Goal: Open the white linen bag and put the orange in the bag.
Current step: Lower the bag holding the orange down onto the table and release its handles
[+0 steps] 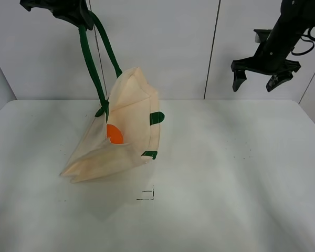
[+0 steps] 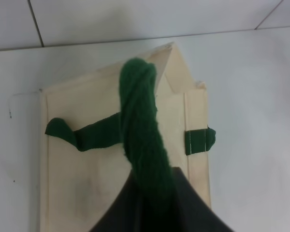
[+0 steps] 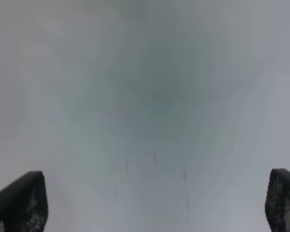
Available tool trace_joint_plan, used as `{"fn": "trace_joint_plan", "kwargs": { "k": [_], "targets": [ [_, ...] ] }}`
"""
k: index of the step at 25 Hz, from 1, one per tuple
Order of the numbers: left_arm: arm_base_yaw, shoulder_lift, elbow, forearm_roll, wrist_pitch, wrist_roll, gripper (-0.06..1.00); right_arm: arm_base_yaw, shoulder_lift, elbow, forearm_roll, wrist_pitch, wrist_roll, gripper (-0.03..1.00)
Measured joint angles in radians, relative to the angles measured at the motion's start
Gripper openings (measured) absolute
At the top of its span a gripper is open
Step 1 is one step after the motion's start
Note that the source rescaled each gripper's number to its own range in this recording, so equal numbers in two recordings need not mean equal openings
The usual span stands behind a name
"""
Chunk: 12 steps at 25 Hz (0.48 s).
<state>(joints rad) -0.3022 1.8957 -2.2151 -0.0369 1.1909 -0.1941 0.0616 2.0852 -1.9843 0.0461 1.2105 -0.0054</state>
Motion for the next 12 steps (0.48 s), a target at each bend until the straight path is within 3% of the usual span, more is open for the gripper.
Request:
{"fn": "trace_joint_plan", "kwargs": {
  "k": [12],
  "targets": [
    [0.000,0.000,0.000,0.000,0.000,0.000,0.00,-0.001,-0.662,0.801,-0.033,-0.001,-0.001,1.00]
  ]
}}
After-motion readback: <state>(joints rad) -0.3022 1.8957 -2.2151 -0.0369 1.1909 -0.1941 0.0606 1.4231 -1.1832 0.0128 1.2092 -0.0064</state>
